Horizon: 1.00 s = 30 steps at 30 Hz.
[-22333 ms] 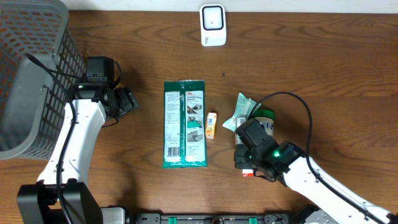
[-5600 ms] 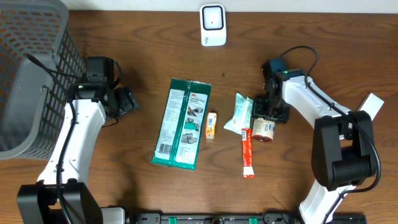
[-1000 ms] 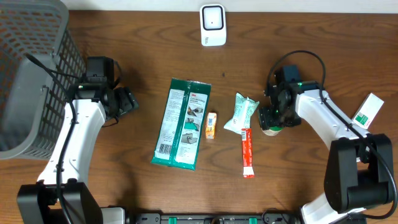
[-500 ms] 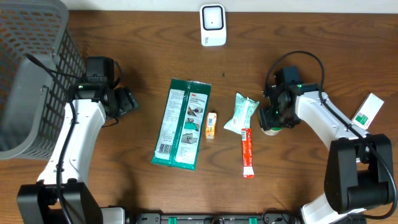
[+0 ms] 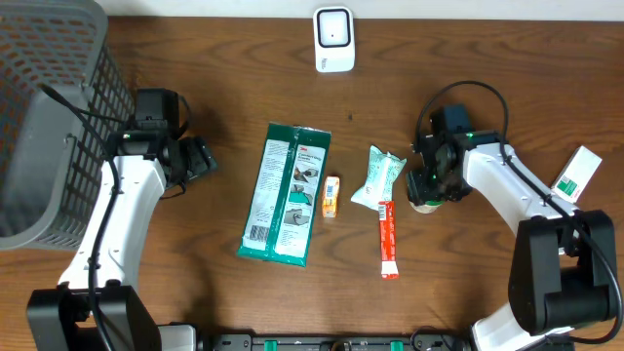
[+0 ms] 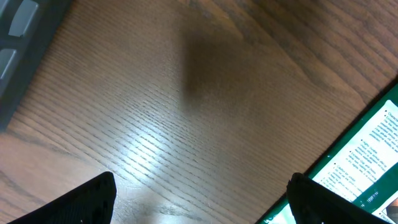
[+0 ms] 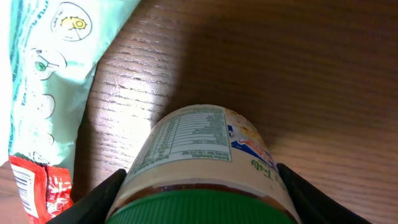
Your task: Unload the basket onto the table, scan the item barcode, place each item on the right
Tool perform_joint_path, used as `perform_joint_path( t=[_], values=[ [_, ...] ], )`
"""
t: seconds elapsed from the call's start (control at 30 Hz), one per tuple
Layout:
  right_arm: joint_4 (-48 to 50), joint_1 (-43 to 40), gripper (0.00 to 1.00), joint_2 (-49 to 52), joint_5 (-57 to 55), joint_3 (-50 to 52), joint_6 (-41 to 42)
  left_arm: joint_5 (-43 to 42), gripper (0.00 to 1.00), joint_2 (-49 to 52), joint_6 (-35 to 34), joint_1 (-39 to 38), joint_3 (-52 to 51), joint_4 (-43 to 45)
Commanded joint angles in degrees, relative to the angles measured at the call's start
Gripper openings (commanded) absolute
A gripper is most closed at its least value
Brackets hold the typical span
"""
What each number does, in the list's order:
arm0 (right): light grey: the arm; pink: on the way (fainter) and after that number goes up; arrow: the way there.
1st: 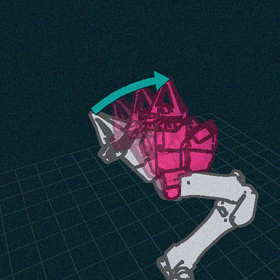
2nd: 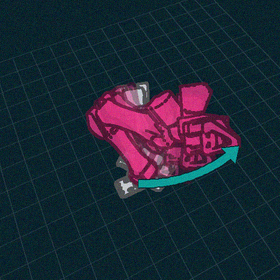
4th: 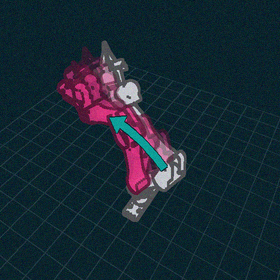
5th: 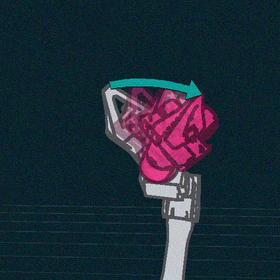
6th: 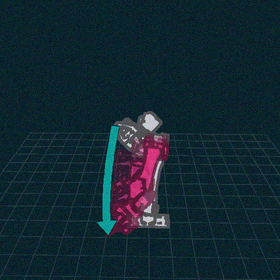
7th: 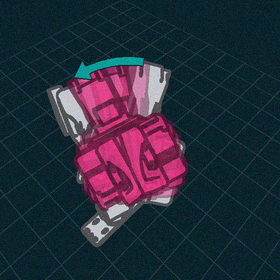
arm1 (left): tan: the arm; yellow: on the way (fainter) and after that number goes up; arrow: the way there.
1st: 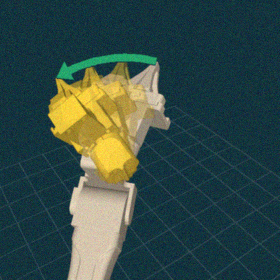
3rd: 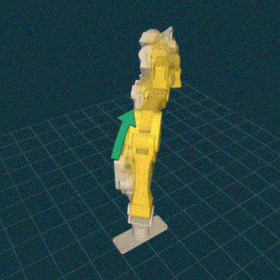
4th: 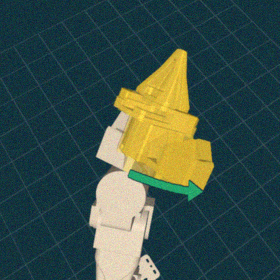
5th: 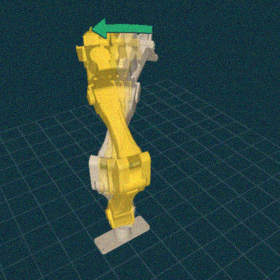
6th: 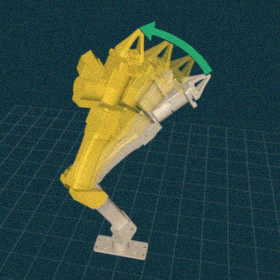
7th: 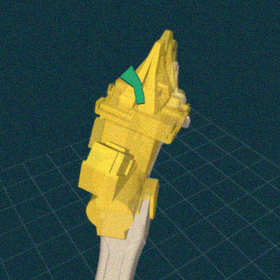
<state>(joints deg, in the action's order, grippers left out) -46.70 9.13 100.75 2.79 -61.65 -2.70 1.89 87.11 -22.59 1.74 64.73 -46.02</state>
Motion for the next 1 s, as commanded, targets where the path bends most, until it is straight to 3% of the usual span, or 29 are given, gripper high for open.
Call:
perform_joint_path(
  t=[0.0,0.13,0.67,0.9,0.97],
  values=[
    [-0.4,-0.1,0.52,0.4,-0.4,1.4,-0.4,0.9,0.89,-0.2,0.2,0.2,0.3,0.0],
    [-0.2,0.0,0.59,0.4,-0.4,1.4,-0.4,0.9,0.89,-0.2,0.3,0.2,0.3,0.0],
    [0.8,0.0,0.68,0.4,0.7,1.5,-0.8,0.9,0.89,-0.2,0.3,0.2,0.3,0.0],
    [0.8,0.0,0.66,0.4,0.7,2.3,1.4,0.9,0.89,-0.2,0.3,0.2,0.3,0.0],
    [0.9,0.0,0.55,0.4,0.7,2.5,1.4,0.9,0.89,-0.2,0.2,0.2,0.3,0.0]
  ],
)
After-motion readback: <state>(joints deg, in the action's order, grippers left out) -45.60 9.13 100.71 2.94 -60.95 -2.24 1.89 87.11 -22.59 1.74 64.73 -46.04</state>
